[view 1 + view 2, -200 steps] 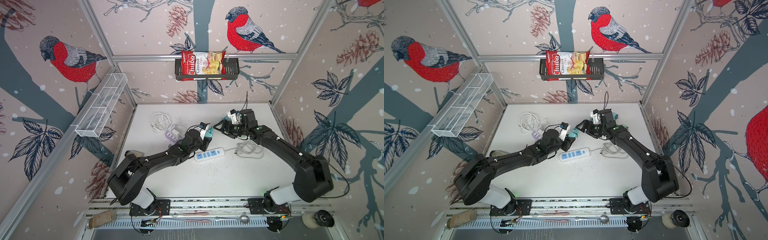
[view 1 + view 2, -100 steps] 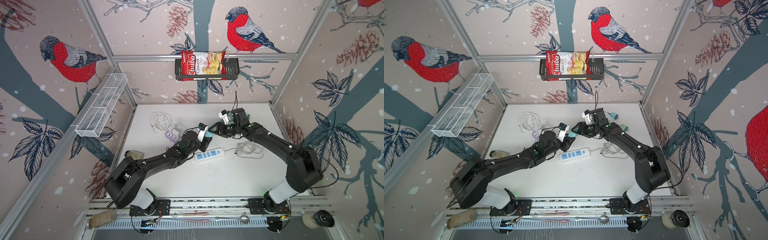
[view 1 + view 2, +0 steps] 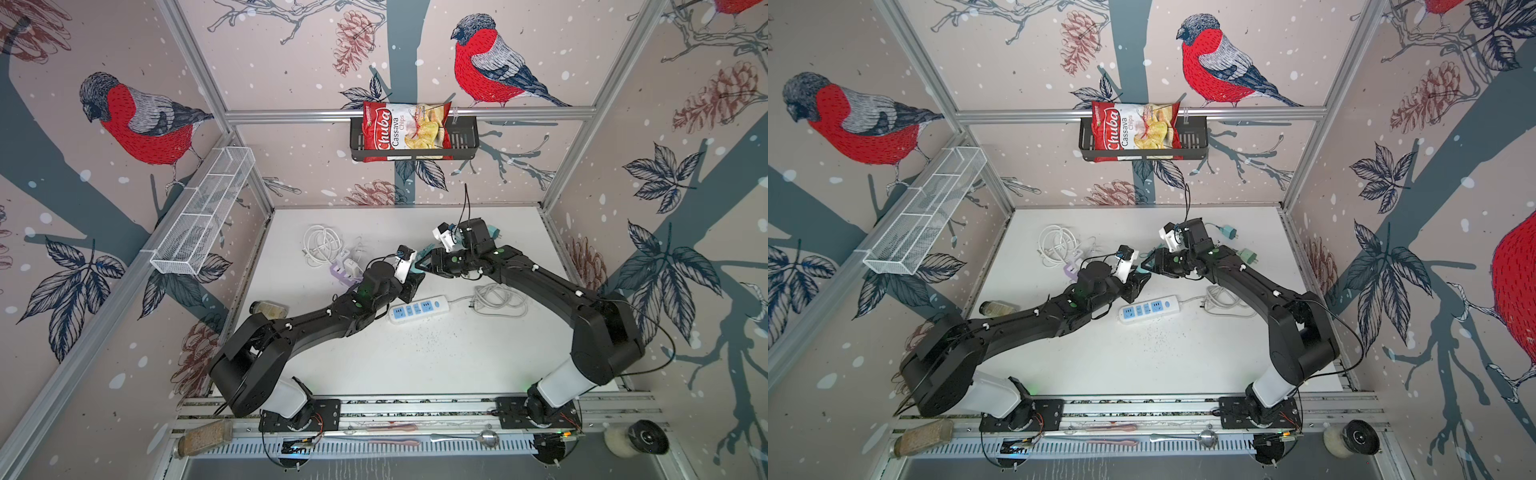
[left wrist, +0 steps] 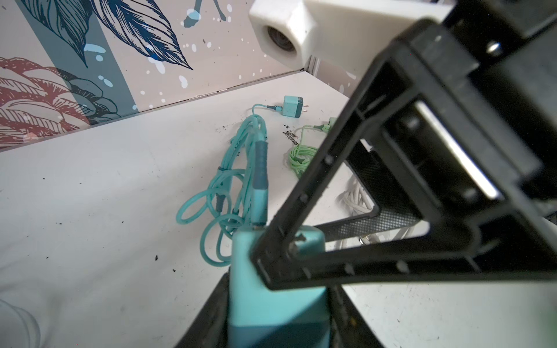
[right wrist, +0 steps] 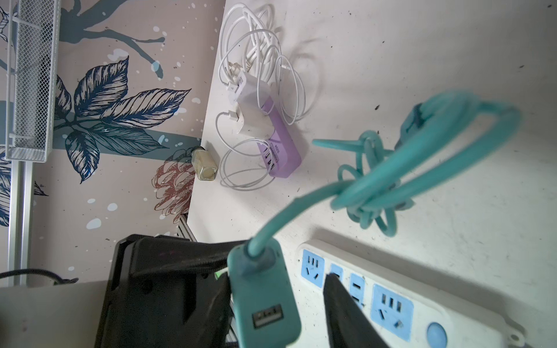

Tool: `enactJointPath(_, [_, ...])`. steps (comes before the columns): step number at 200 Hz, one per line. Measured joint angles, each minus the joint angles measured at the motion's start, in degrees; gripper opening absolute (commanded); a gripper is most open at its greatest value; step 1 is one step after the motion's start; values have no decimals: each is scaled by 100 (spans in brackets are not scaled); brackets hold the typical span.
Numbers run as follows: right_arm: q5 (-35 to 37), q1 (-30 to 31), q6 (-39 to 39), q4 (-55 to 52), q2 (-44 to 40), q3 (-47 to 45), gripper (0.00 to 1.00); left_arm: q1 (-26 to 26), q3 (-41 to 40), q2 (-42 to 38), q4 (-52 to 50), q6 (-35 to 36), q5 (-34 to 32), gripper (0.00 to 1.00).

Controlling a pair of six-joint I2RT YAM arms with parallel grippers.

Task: Insert plugs into power strip
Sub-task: Pass the plug.

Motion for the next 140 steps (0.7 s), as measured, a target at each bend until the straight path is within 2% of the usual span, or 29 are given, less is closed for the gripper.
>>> enactJointPath(28, [-46, 26, -17, 2, 42, 7, 46, 0, 2, 15, -2, 0, 55, 11])
enactJointPath(90, [-114, 50, -192, 0, 96, 57, 24, 2, 37, 79, -13, -83, 70, 11])
enactJointPath(123, [-76, 66, -317, -37, 96, 57, 8, 2, 37, 101, -22, -120, 66, 22])
enactJointPath(140, [-48, 70, -319, -44, 92, 61, 3, 2, 37, 111, -9, -122, 63, 37])
